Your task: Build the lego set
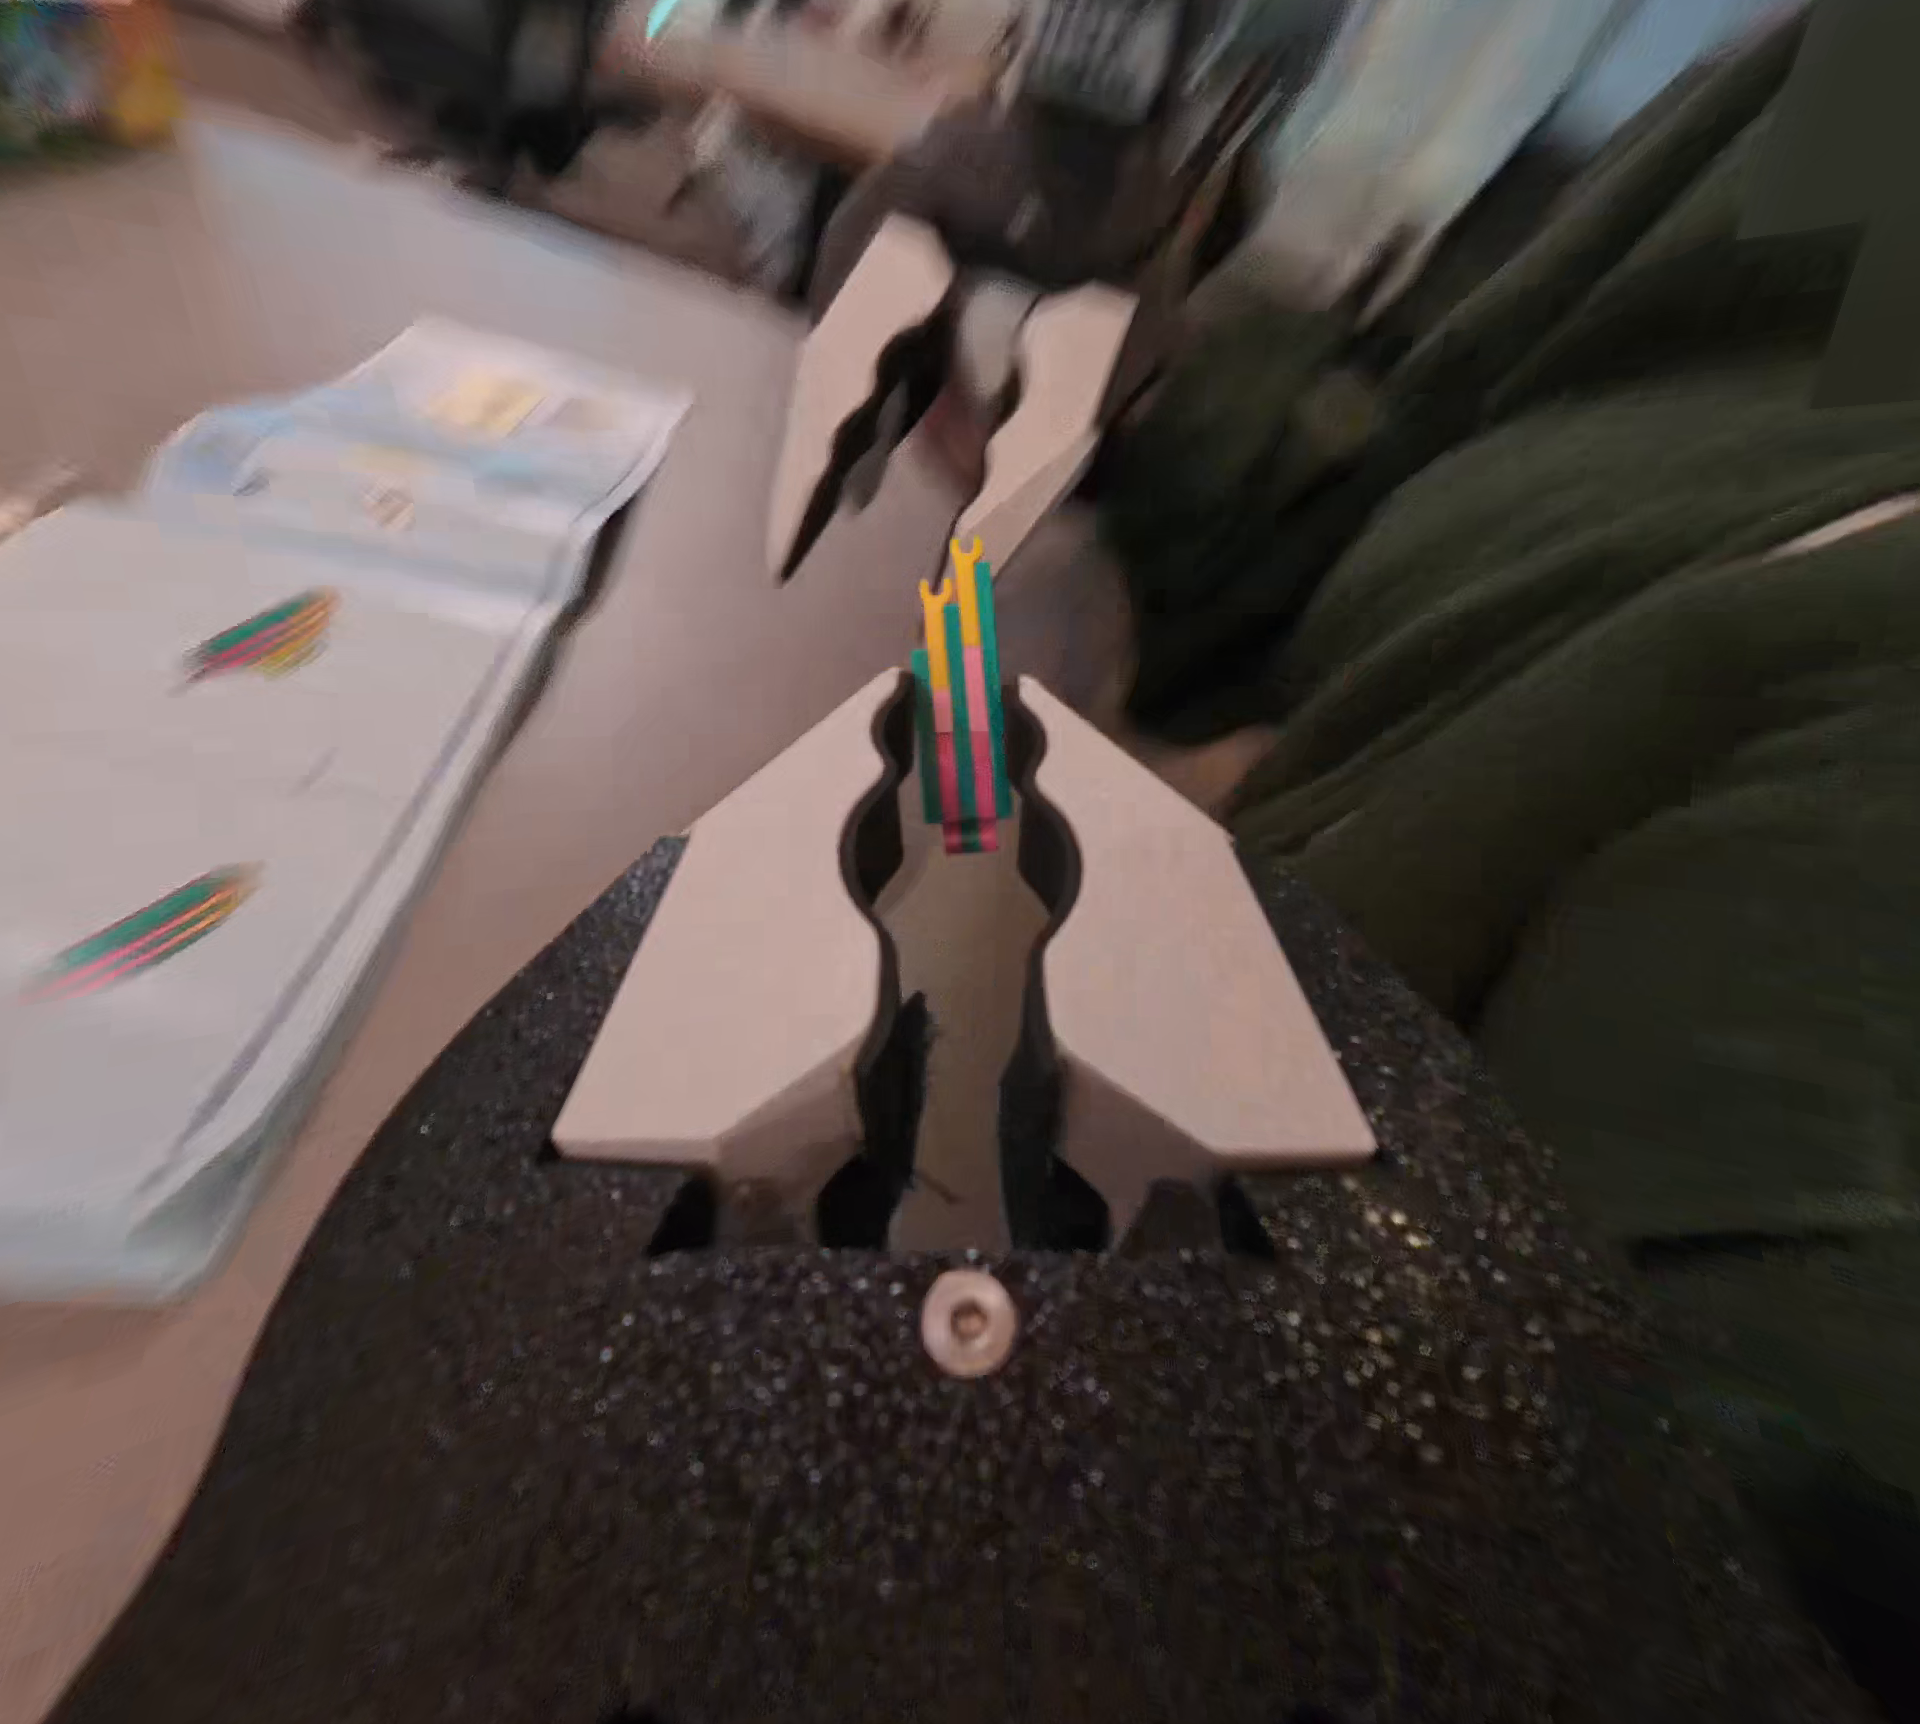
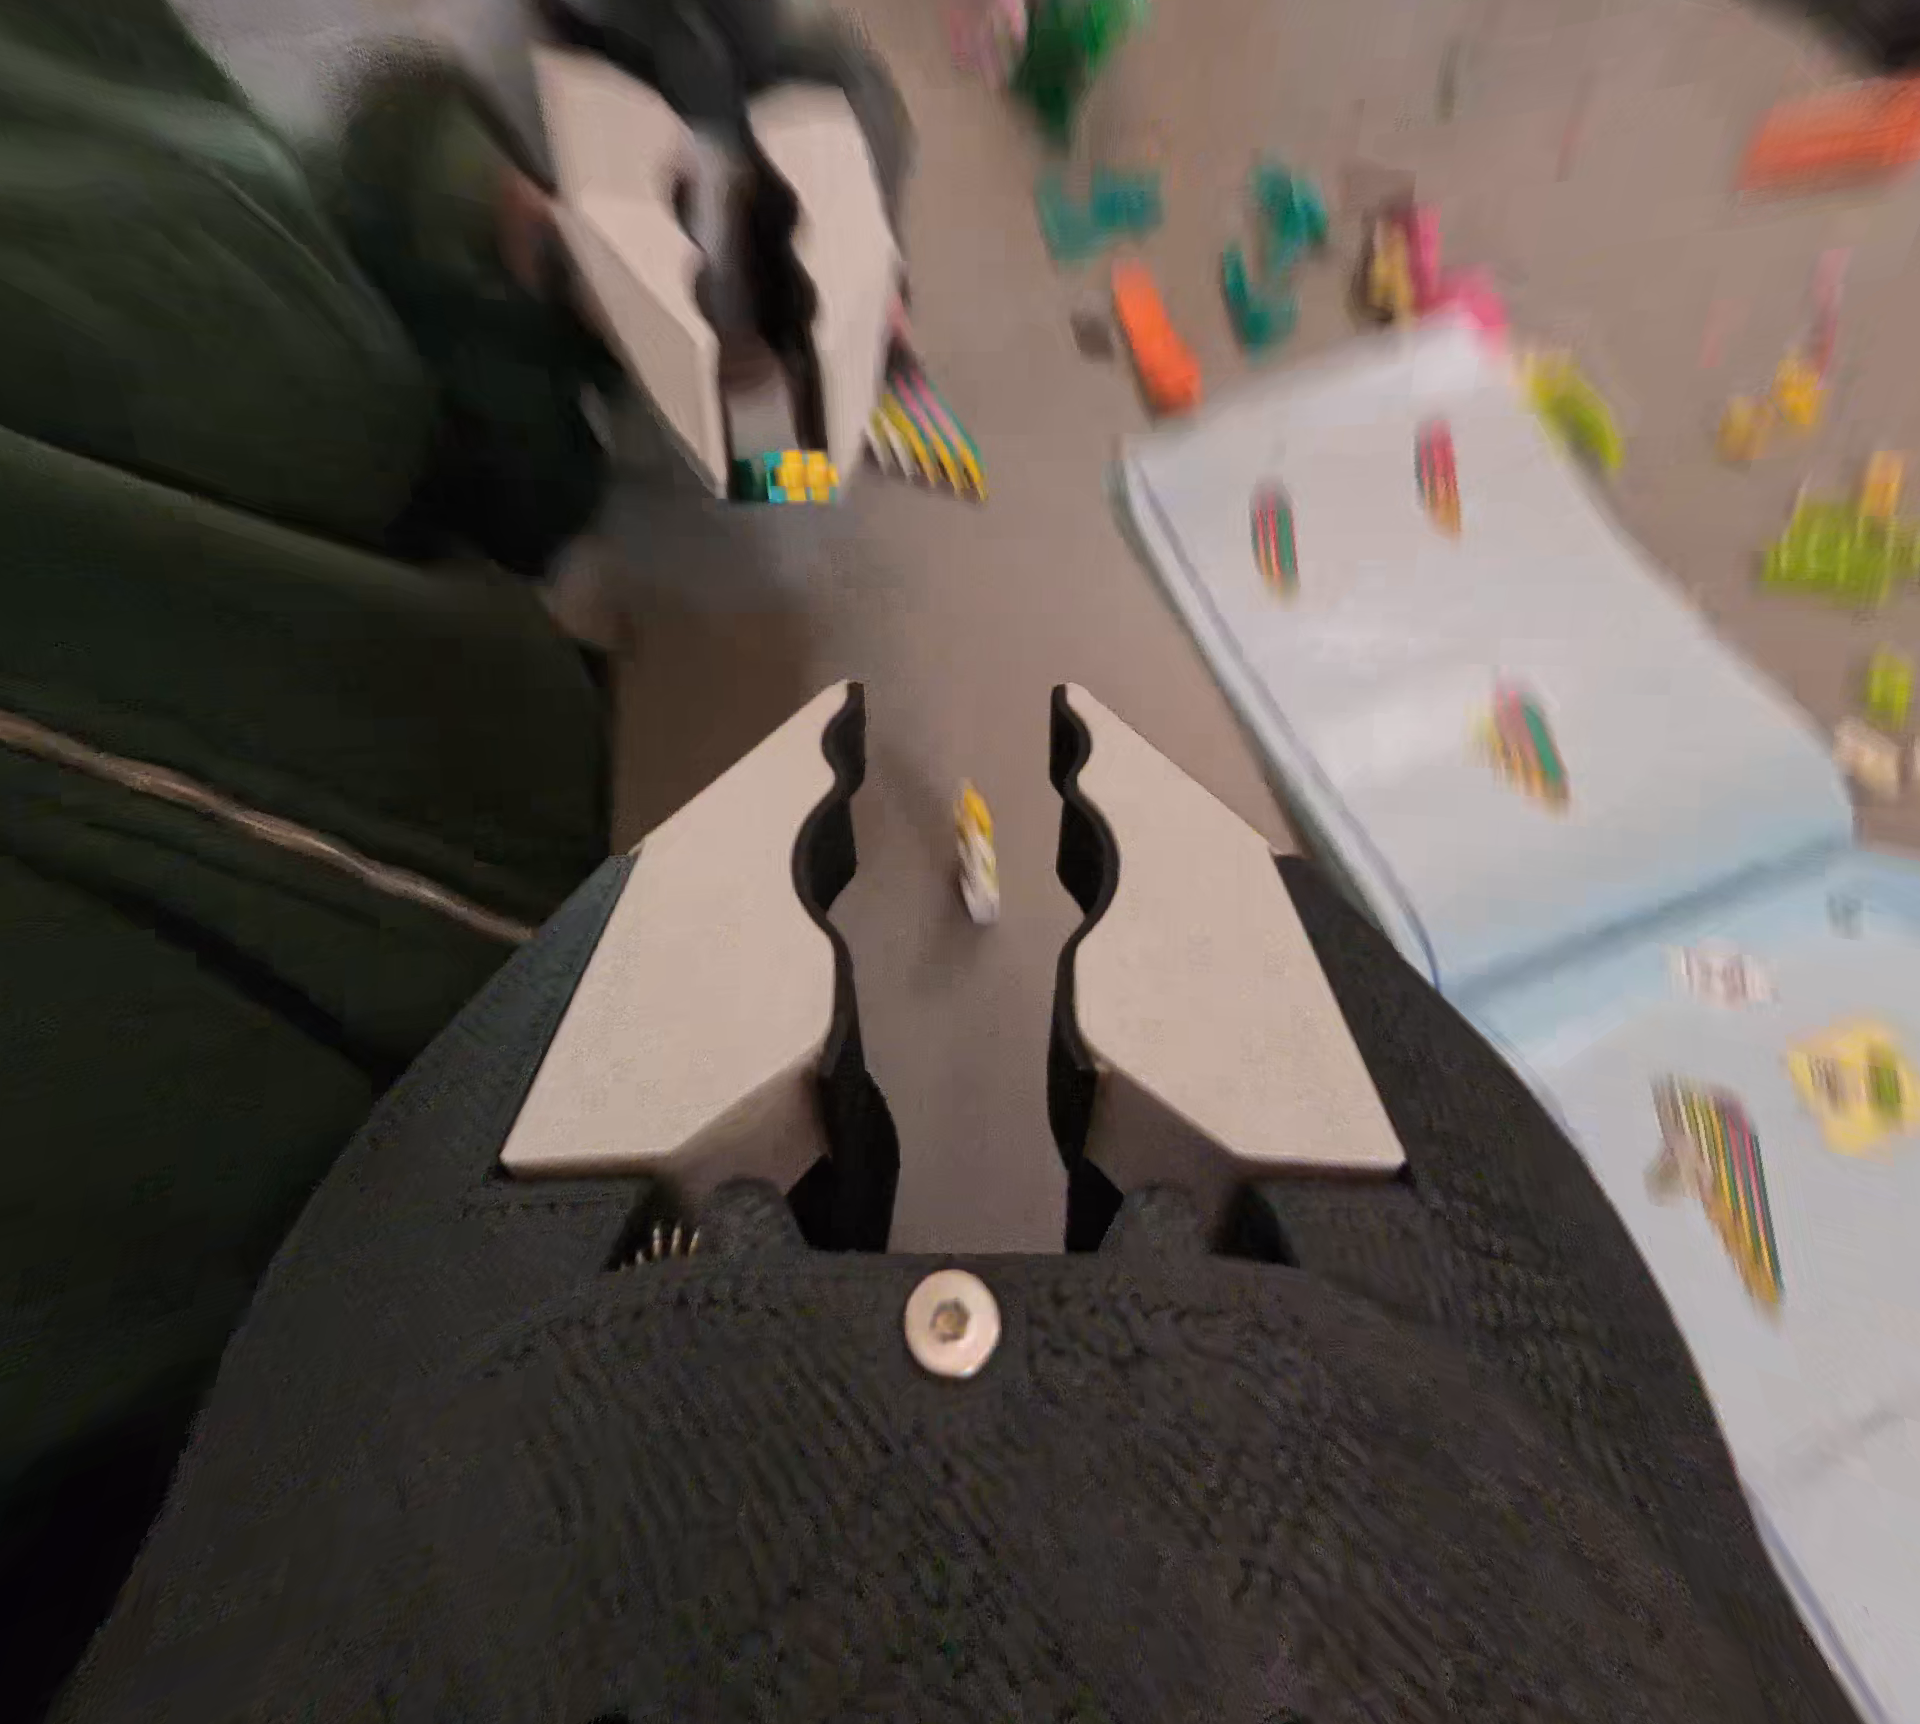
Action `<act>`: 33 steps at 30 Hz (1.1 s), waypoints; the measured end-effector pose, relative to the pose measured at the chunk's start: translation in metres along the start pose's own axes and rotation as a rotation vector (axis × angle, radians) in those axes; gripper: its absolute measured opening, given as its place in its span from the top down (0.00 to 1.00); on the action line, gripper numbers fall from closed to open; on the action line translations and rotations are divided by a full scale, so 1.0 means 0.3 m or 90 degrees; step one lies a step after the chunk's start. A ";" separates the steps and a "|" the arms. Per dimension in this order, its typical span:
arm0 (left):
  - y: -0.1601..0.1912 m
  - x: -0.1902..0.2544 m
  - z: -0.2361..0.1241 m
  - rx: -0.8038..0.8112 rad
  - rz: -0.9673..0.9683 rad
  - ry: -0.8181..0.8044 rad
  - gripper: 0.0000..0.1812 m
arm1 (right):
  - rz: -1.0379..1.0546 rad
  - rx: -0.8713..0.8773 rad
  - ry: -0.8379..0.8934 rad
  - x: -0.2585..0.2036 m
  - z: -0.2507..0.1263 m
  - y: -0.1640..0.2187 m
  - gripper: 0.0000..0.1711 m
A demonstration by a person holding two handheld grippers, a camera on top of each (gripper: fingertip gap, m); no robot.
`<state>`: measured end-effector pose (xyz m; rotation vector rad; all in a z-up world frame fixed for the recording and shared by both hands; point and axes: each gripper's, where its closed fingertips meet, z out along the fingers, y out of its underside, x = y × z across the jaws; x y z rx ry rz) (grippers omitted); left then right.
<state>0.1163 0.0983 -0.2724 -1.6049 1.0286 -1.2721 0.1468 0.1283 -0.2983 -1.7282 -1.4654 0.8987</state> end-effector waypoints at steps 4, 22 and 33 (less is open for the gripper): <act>-0.206 0.106 -0.095 0.246 -0.219 0.303 0.92 | -0.074 0.242 -0.116 -0.132 -0.082 -0.235 0.81; -0.081 0.029 -0.006 0.028 -0.019 0.038 0.87 | -0.041 0.141 -0.126 -0.110 -0.013 -0.251 0.96; -0.040 -0.016 -0.003 -0.016 0.048 -0.048 0.97 | 0.014 0.088 -0.013 0.001 -0.020 -0.134 0.86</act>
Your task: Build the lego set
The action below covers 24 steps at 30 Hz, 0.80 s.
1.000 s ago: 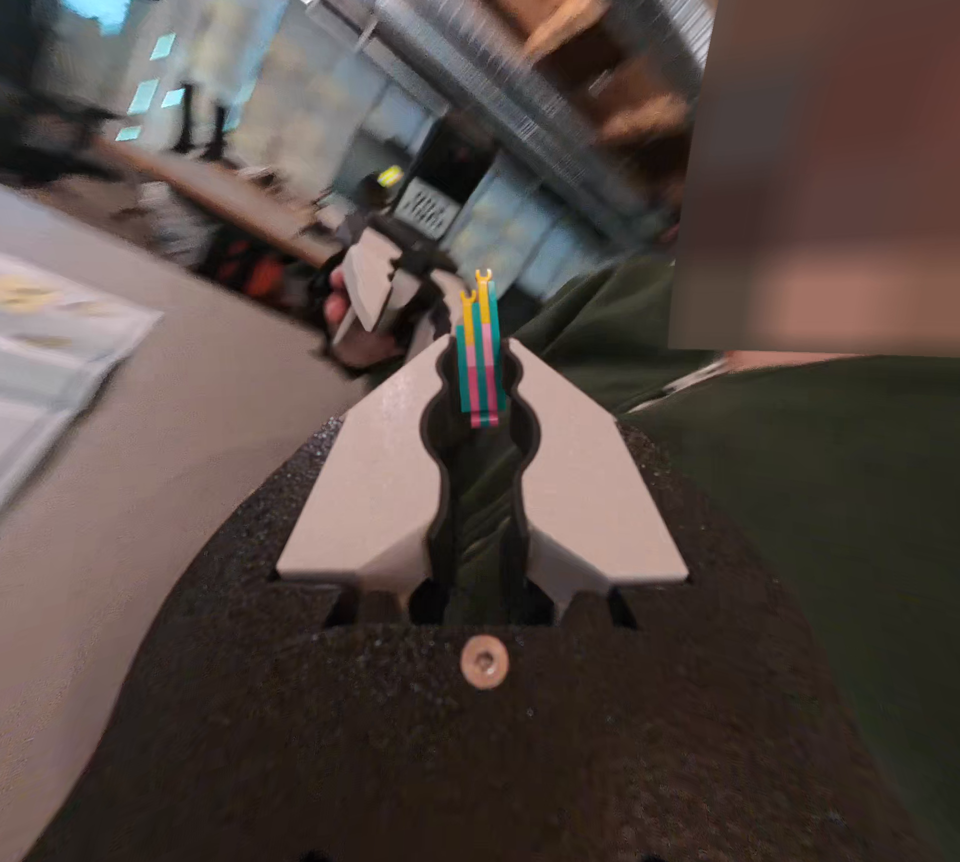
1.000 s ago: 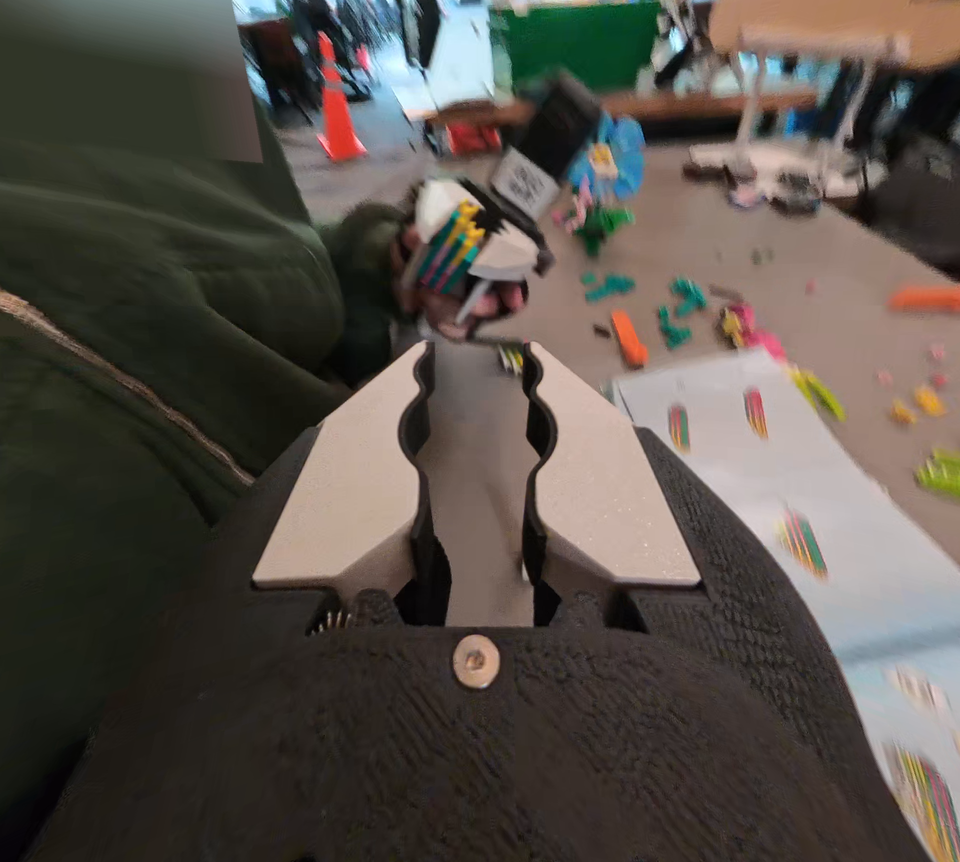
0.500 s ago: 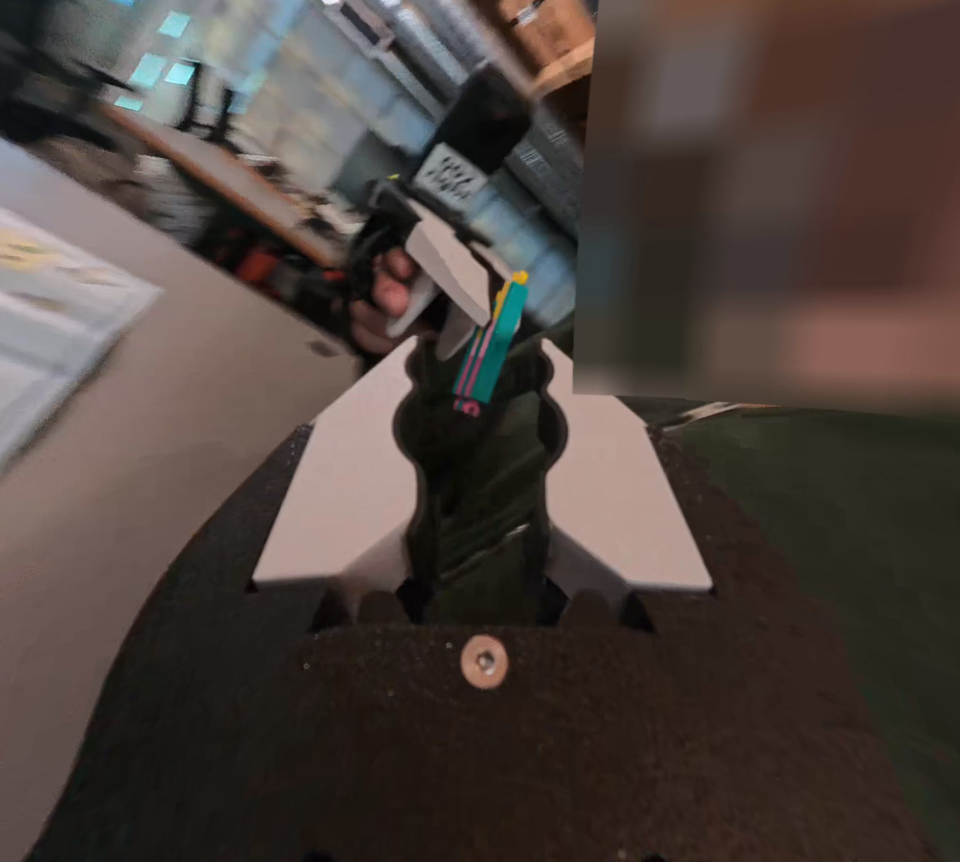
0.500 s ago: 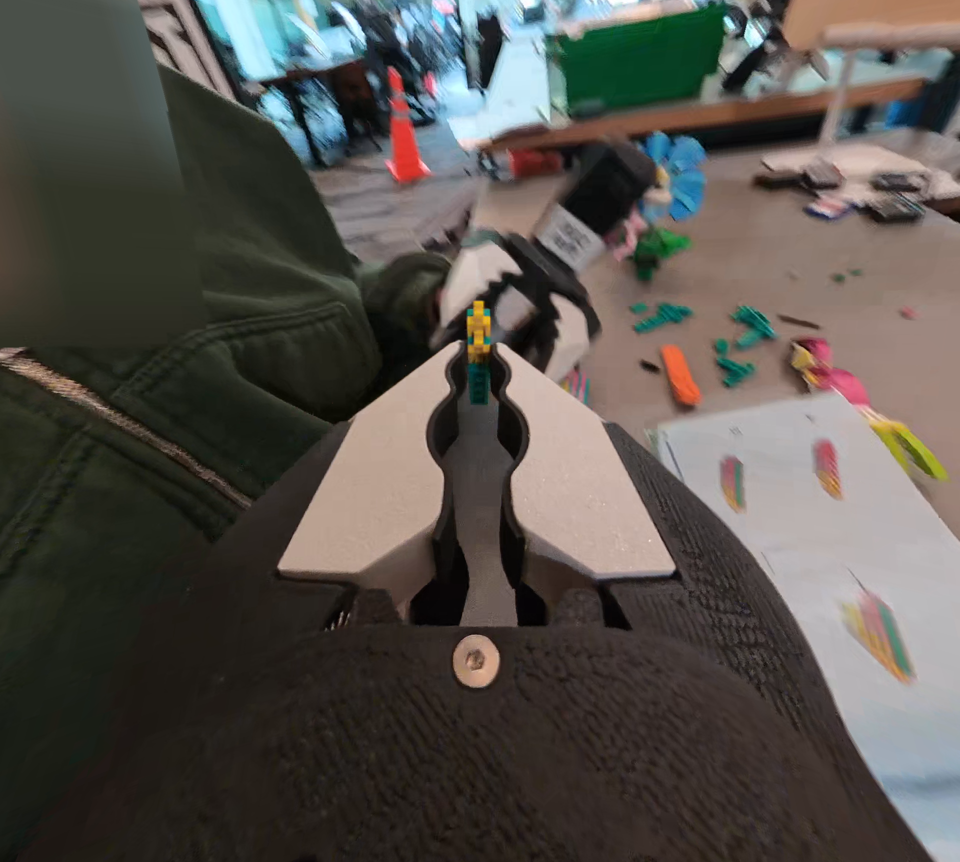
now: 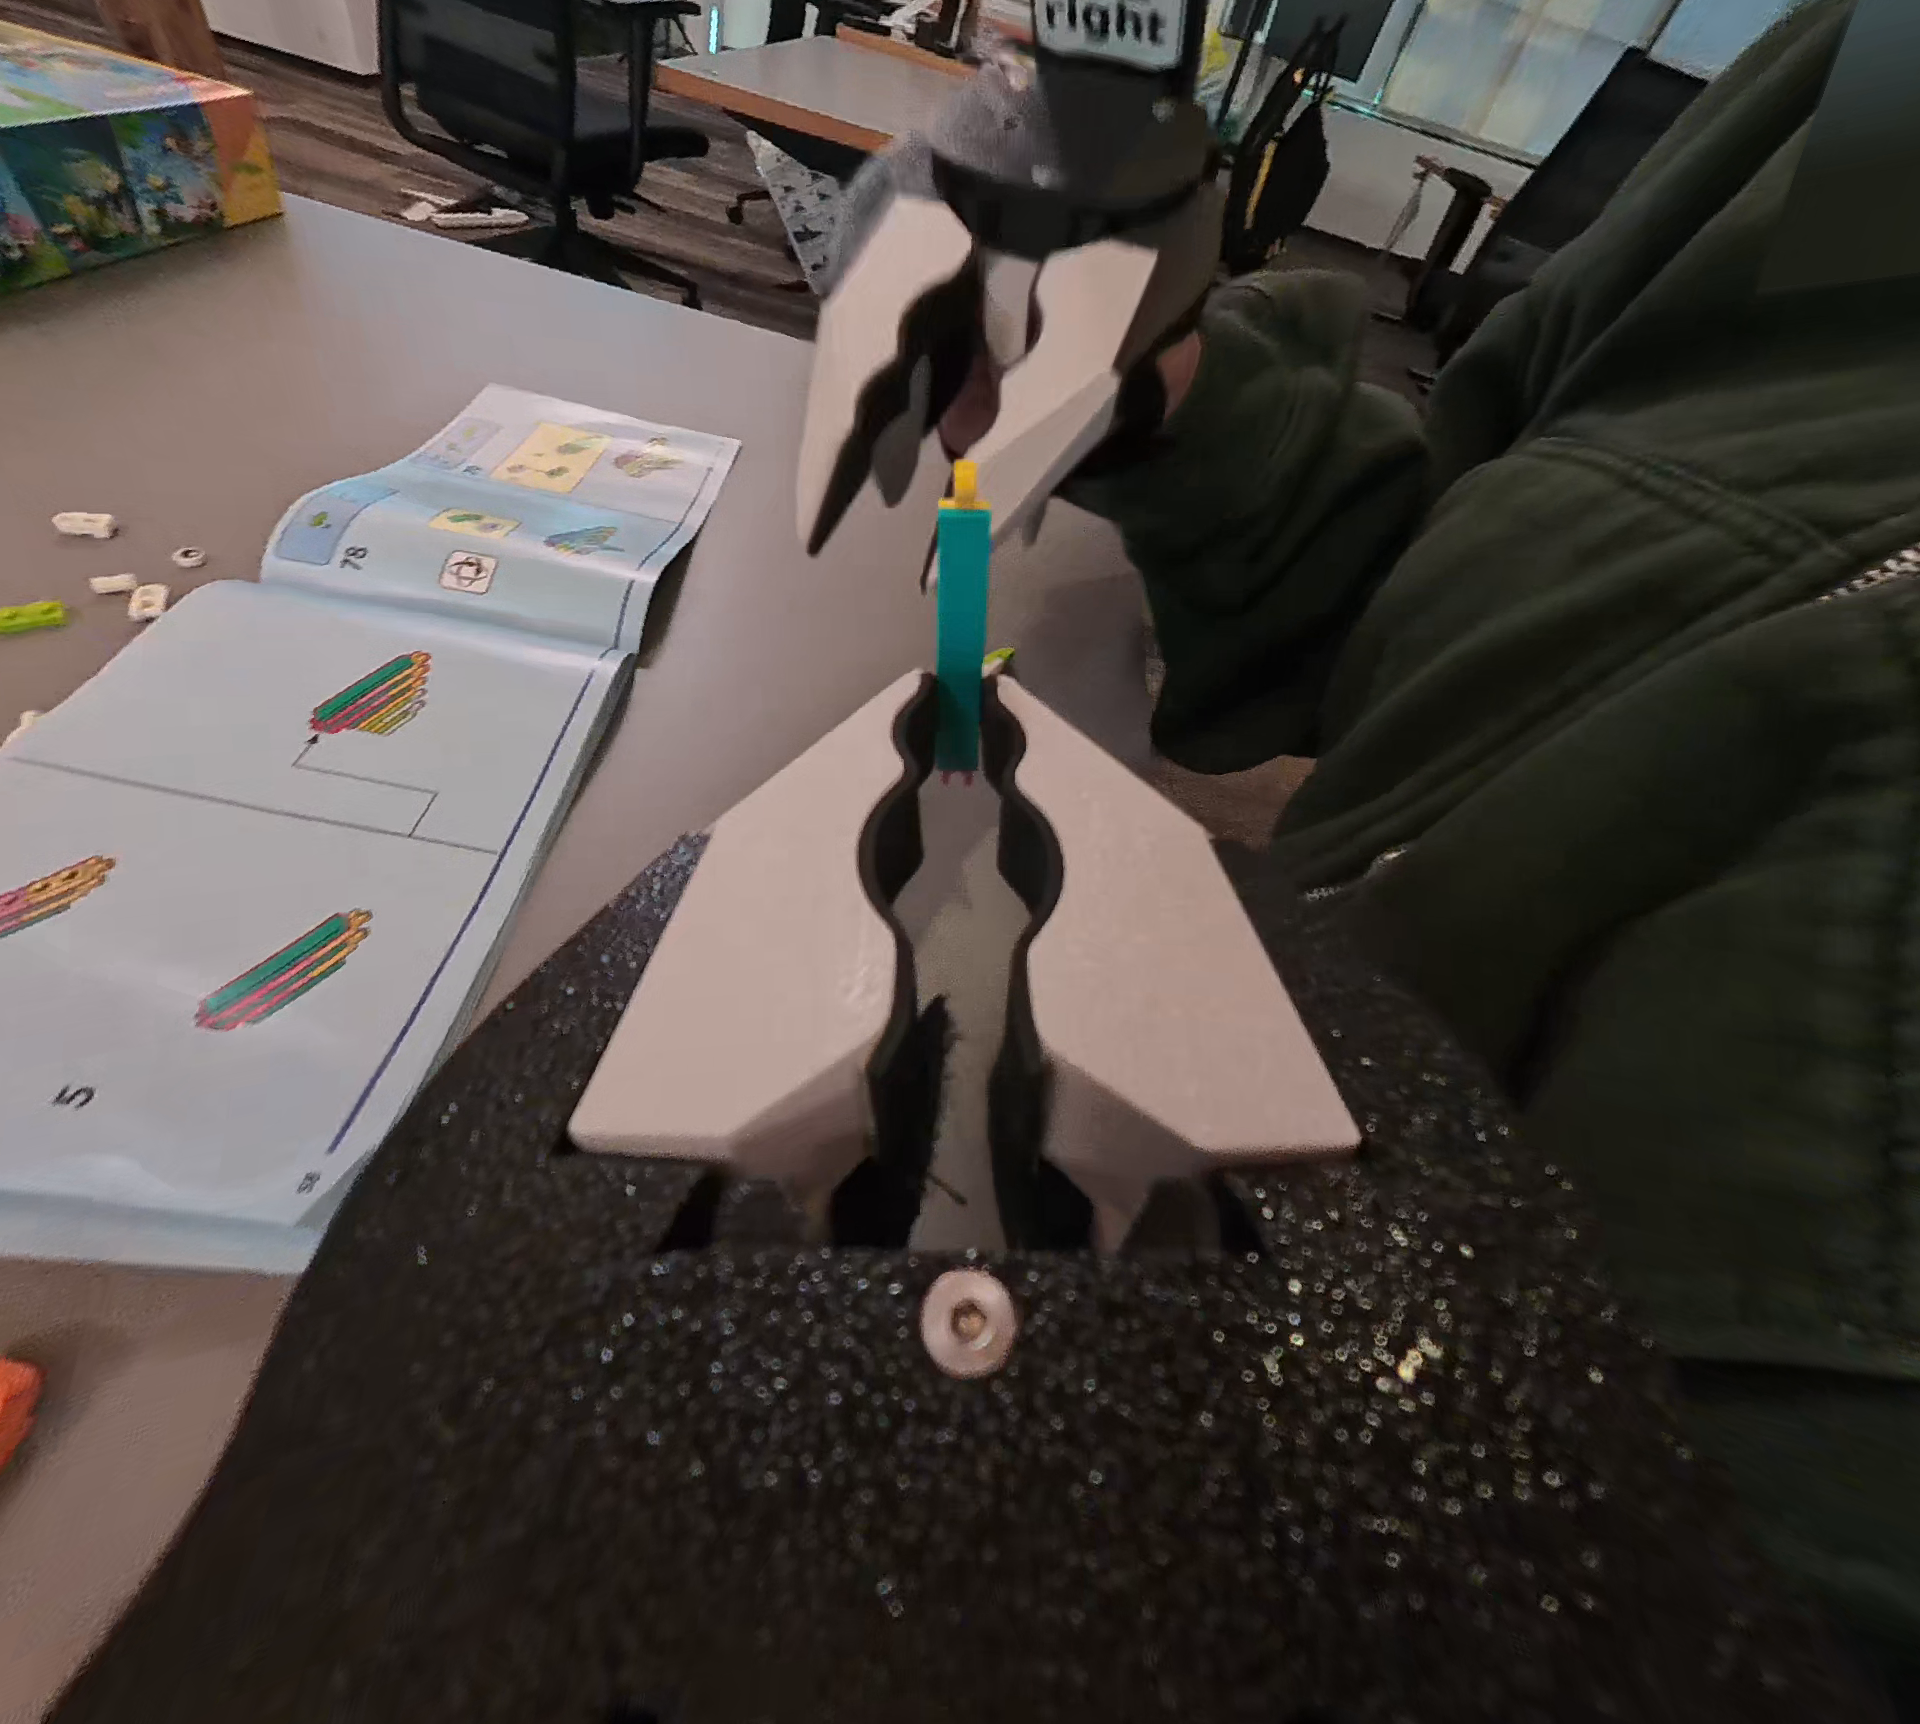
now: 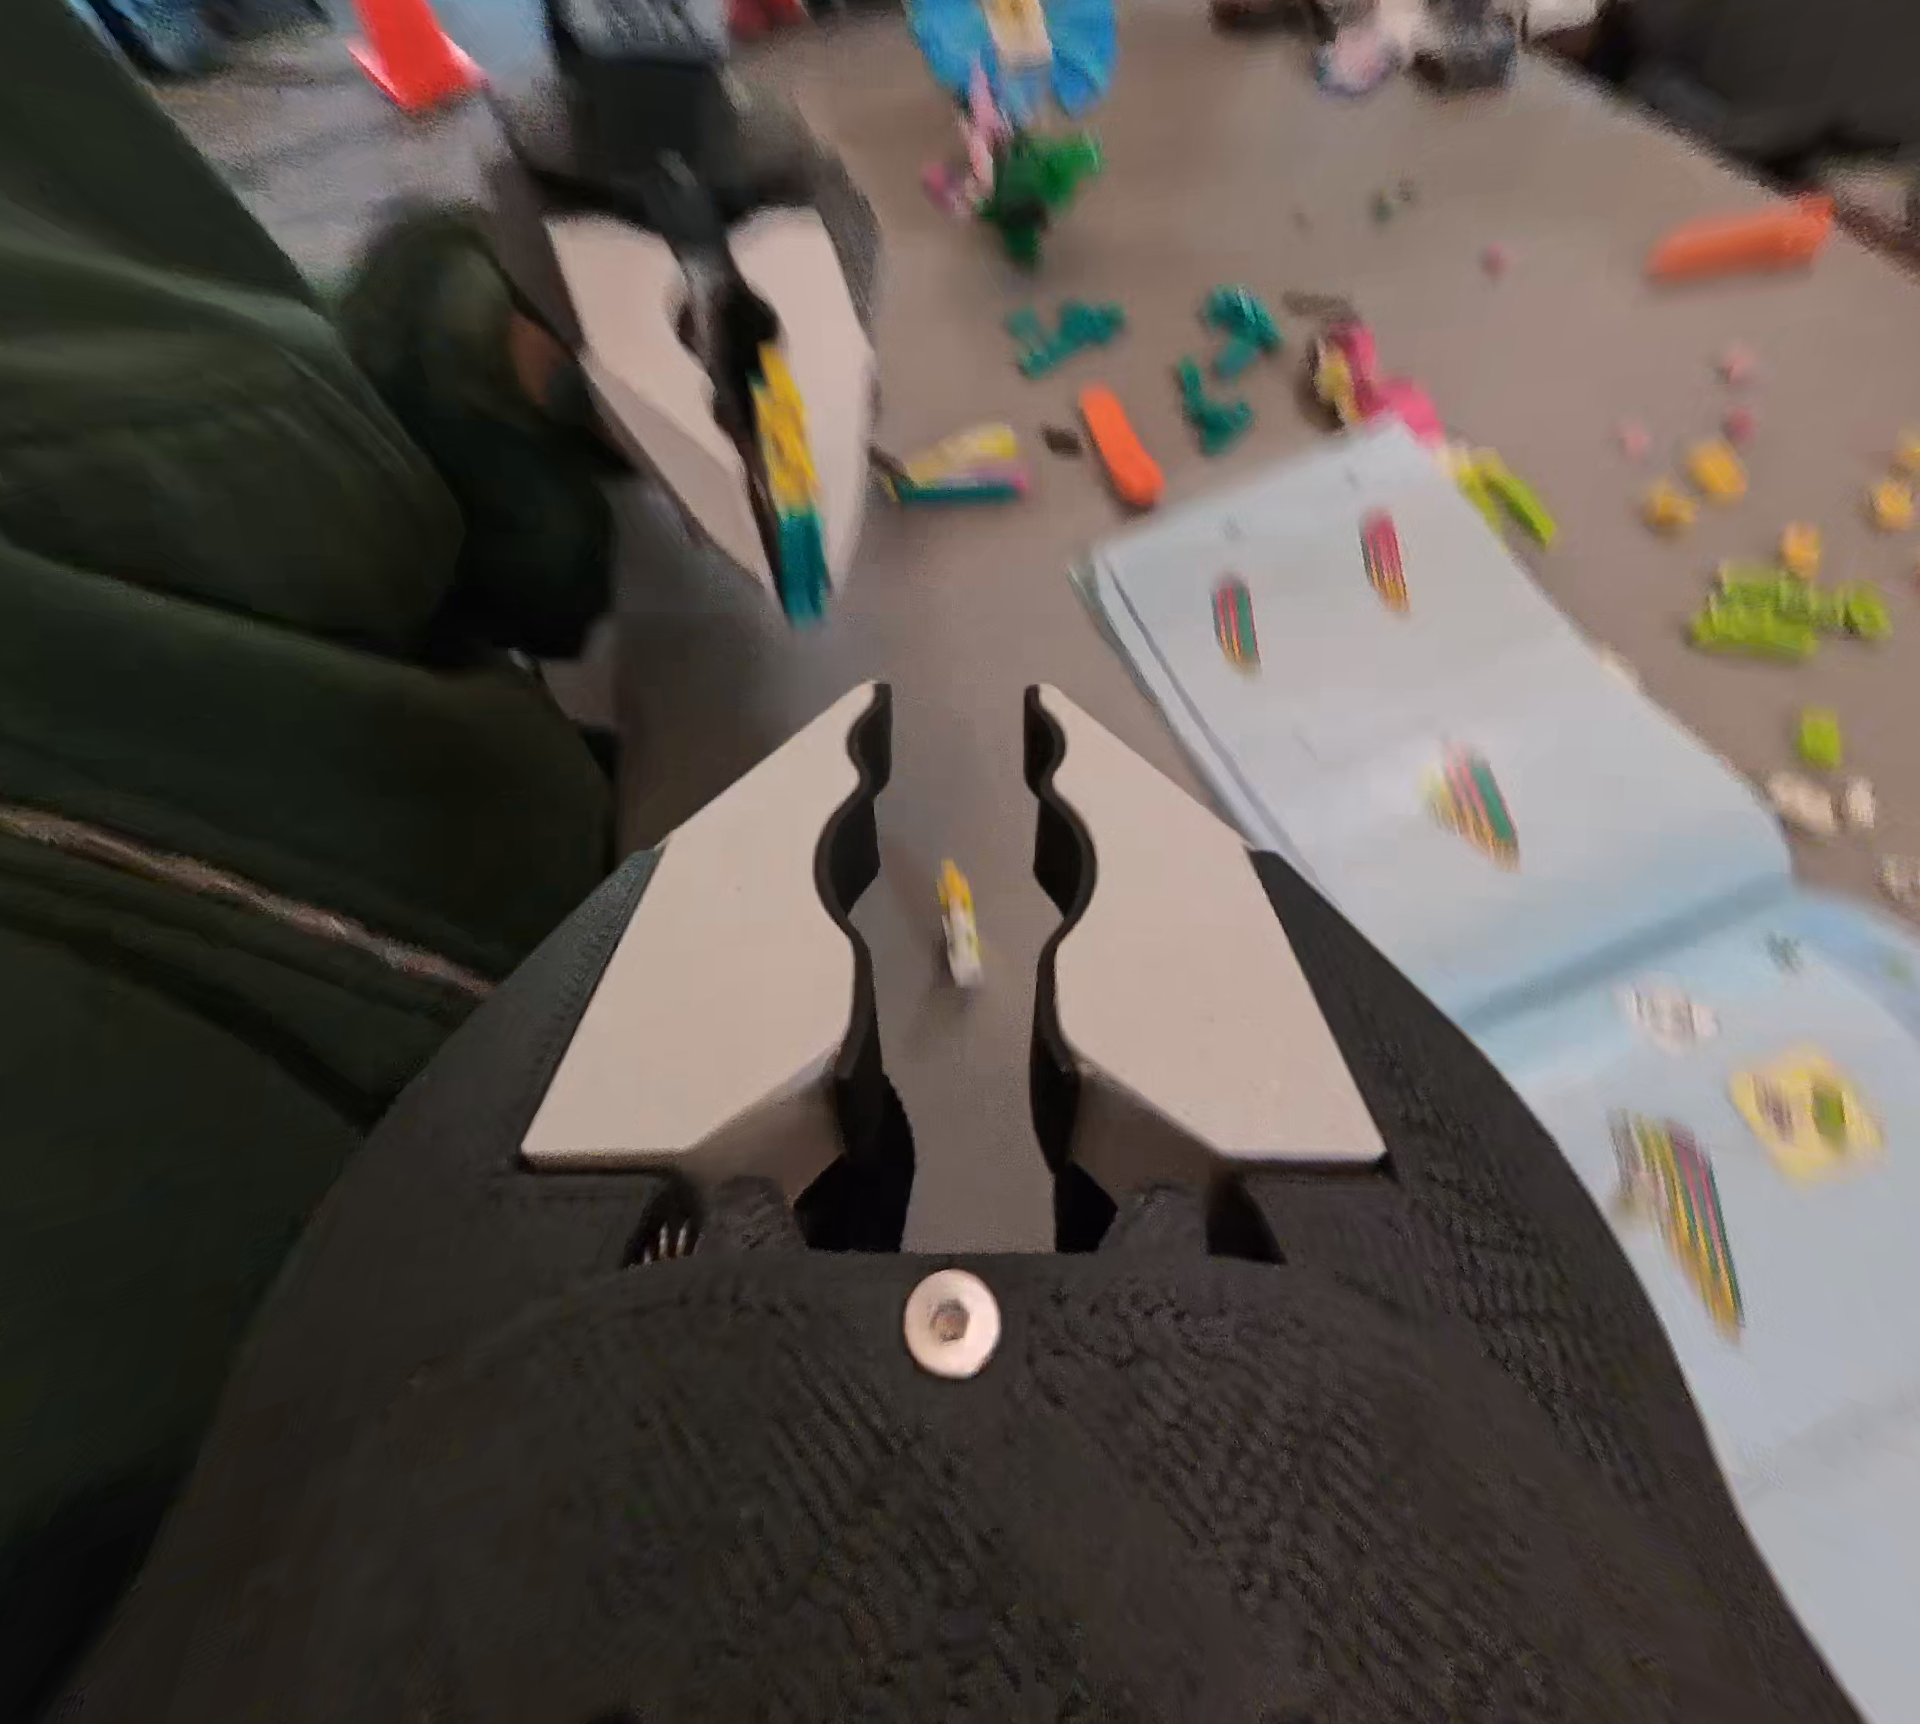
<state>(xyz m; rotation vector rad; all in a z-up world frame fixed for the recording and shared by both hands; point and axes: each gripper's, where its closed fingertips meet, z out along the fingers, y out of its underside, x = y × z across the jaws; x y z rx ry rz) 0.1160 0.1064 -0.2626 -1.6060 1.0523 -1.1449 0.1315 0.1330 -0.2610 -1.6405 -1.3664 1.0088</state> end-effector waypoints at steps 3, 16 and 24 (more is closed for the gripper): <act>0.007 -0.019 -0.010 0.001 -0.008 -0.012 0.97 | 0.064 -0.120 0.040 0.035 -0.005 0.194 0.84; 0.038 -0.037 -0.003 0.003 -0.013 -0.001 0.97 | 0.053 -0.121 0.024 0.008 0.088 0.271 0.96; -0.028 0.016 -0.015 0.082 -0.079 0.104 0.97 | 0.129 -0.033 -0.164 -0.102 0.023 -0.034 0.96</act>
